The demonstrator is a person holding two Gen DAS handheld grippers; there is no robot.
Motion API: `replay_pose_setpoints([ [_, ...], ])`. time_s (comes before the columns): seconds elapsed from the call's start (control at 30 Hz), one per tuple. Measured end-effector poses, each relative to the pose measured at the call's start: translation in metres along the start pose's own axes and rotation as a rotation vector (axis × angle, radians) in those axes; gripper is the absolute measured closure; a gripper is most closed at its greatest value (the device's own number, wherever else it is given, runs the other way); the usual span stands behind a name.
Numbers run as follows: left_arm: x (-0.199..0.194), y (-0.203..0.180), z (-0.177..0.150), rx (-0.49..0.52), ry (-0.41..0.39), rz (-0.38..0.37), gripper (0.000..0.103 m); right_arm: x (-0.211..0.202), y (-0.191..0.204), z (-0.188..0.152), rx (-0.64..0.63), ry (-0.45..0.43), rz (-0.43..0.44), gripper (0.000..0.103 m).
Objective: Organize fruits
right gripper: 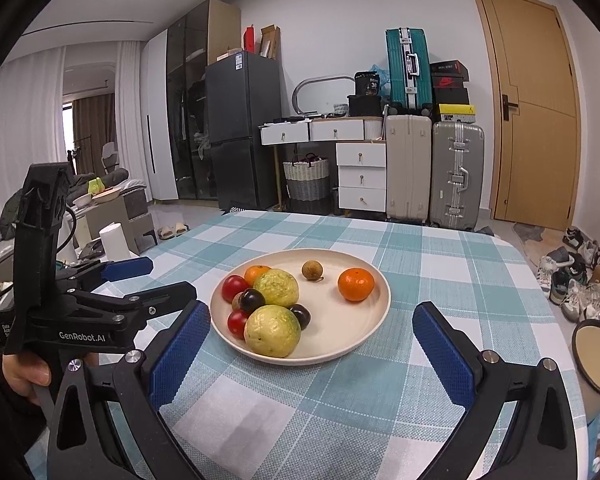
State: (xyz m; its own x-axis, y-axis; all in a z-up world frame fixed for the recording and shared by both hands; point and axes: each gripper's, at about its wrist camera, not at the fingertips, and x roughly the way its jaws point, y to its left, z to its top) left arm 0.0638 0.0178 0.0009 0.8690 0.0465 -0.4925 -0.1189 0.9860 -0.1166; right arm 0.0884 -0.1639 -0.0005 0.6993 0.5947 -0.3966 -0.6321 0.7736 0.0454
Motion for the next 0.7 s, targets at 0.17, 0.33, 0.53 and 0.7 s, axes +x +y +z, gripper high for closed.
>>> replay_pose_setpoints([
  [0.17,-0.0013,0.0012,0.0003,-0.002,-0.002,0.008,0.001,-0.0006,0.0025,-0.0001,-0.012,-0.002,-0.002,0.0],
  [0.33,-0.0018,0.0026,0.0013,-0.003,-0.007,0.011,0.001,-0.0015,0.0018,-0.0003,0.0,-0.006,-0.005,0.0],
  [0.53,-0.003,0.0021,0.001,-0.002,-0.008,0.014,0.001,-0.002,-0.0005,-0.0005,0.007,-0.007,-0.005,0.0],
  [0.7,-0.003,0.0018,0.0008,-0.002,-0.008,0.013,0.001,-0.0023,-0.0008,-0.0003,0.008,-0.007,-0.004,0.0],
])
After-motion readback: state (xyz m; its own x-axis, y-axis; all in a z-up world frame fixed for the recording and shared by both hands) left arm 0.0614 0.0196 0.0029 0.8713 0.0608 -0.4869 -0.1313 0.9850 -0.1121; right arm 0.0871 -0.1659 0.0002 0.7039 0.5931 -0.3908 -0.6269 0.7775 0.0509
